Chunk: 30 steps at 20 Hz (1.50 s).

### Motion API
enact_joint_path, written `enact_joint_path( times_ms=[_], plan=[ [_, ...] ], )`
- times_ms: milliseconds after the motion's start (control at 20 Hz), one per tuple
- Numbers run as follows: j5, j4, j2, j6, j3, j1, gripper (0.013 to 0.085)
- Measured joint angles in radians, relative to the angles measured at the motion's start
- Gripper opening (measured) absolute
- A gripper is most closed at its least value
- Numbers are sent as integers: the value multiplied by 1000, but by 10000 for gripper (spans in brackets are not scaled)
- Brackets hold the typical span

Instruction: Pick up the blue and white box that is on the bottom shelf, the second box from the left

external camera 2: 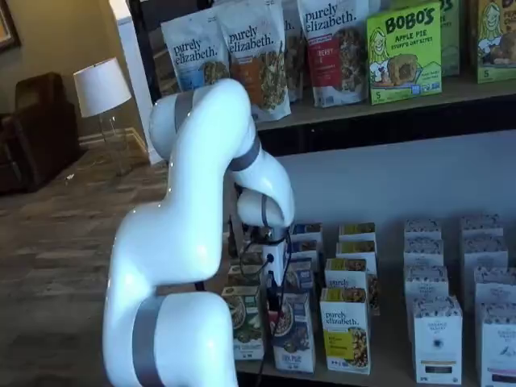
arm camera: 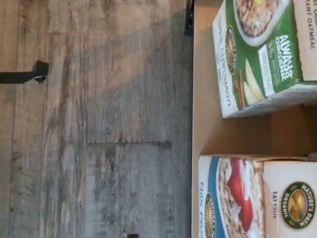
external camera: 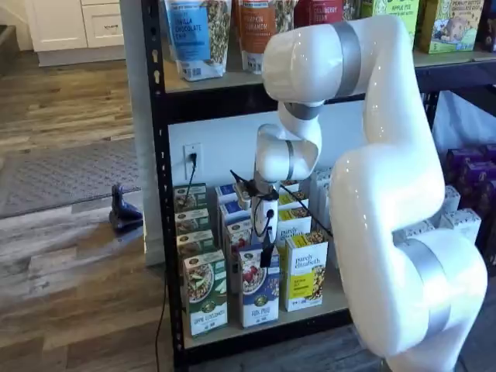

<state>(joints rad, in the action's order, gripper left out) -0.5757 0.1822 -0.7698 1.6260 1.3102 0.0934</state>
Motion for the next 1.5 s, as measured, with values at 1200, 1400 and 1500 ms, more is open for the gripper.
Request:
enact_joint_path(
  times_ms=[1200,1400,1500],
  plan=[
    [-39,15,-231,10,295,-3,850],
    [-48,-22,-267,-27,334,1,850],
    [-58,-51,-278,-51,347,2,850]
  ],
)
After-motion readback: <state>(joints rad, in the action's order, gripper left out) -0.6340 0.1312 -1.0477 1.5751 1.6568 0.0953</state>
